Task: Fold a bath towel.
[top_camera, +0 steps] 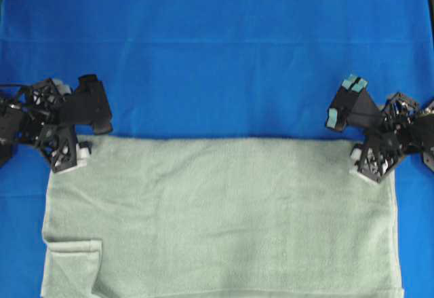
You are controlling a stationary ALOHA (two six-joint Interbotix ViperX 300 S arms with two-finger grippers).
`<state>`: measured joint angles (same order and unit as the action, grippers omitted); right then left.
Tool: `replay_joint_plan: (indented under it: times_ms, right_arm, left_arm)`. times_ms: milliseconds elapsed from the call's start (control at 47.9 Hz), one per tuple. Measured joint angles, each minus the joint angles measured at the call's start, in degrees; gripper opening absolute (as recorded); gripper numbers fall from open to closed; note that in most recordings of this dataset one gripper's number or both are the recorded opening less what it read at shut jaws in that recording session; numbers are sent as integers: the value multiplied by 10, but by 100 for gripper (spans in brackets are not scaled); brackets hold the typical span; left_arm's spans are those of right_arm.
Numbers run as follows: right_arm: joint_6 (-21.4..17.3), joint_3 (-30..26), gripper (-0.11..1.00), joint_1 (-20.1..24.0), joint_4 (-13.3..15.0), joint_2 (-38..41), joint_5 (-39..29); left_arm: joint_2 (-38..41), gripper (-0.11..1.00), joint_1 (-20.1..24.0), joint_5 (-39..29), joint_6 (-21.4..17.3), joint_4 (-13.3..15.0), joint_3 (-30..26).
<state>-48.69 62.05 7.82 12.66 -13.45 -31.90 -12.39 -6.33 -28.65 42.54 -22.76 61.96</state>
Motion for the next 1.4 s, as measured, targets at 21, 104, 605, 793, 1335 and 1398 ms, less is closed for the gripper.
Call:
replay_joint_plan:
  times_ms: [21,104,605,793,1335,1398]
  right_arm:
    - [-1,-1,58,-1,-1,-1,0]
    - [0,-1,55,-1,-4,-1,0]
    - [1,-19,8,2,-7,-4,-20]
    - [5,-69,8,8,25,-80,-106]
    - [13,-230,8,63,178,-259,-352]
    - [13,-233,8,62,200,-259,-357]
  left_arm:
    - [2,80,0,0,-1,0,-1]
    - [6,77,0,0,0,4,-7]
    - [25,4,-10,-30,-9,18,-35]
    - [-34,4,-5,-147,-18,20,-83]
    - [-236,4,-76,-483,-29,24,-297]
    - [-233,4,-95,-485,-18,27,-308]
